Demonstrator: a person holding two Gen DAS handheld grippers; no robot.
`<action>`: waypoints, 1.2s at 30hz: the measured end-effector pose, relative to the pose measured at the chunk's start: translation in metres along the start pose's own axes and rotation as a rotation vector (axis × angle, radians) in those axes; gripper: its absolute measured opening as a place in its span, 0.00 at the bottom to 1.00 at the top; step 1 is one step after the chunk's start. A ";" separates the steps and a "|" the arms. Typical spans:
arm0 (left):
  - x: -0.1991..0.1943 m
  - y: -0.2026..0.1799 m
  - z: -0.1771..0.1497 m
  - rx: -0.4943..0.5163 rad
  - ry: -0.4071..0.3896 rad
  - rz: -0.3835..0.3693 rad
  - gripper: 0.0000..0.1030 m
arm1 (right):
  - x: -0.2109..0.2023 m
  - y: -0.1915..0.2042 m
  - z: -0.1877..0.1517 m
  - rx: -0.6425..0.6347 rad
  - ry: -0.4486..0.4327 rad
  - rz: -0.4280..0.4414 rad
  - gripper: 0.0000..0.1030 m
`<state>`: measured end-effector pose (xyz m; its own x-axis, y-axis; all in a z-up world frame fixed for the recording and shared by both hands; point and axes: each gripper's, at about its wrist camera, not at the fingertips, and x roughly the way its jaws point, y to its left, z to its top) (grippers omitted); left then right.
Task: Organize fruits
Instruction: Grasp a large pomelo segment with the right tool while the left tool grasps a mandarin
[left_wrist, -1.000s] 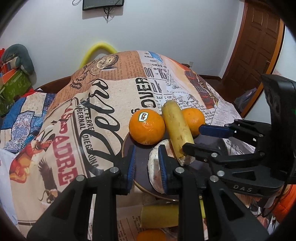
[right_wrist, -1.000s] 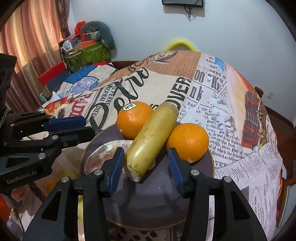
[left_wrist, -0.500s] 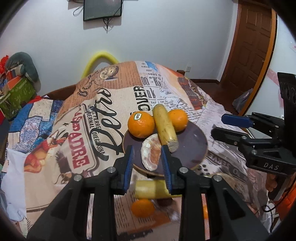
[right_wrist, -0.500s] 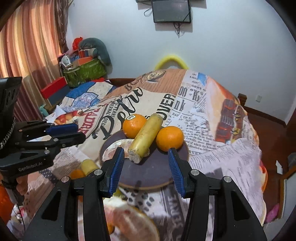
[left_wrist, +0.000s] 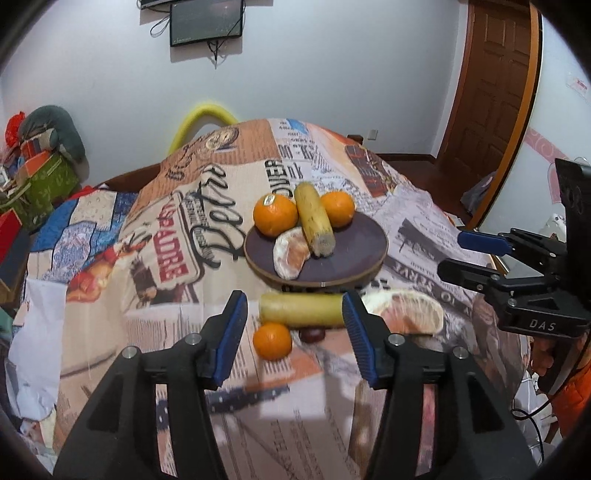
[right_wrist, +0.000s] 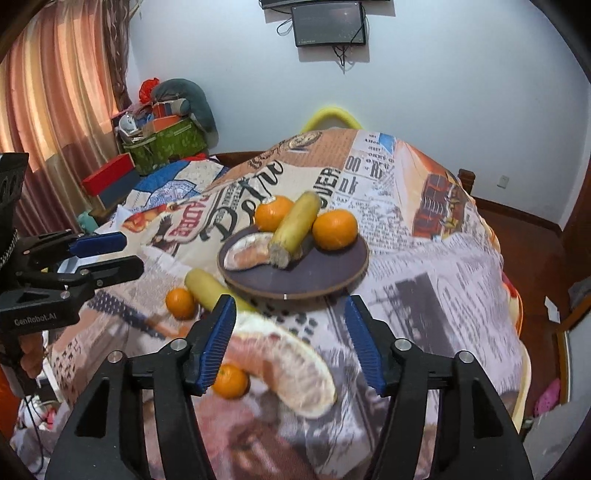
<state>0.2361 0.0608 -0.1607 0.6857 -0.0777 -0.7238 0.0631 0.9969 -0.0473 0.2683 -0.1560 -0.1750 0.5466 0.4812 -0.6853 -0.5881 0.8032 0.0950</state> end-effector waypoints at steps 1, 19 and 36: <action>0.000 0.001 -0.005 -0.005 0.008 0.000 0.53 | 0.000 0.000 -0.004 0.000 0.006 -0.002 0.57; 0.052 0.022 -0.048 -0.062 0.144 -0.013 0.53 | 0.052 -0.005 -0.053 -0.021 0.210 -0.002 0.63; 0.092 0.026 -0.039 -0.085 0.169 -0.024 0.38 | 0.059 -0.007 -0.049 -0.040 0.172 -0.006 0.51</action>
<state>0.2727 0.0802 -0.2553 0.5528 -0.1050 -0.8267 0.0111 0.9929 -0.1186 0.2758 -0.1502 -0.2515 0.4419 0.4062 -0.7998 -0.6101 0.7898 0.0640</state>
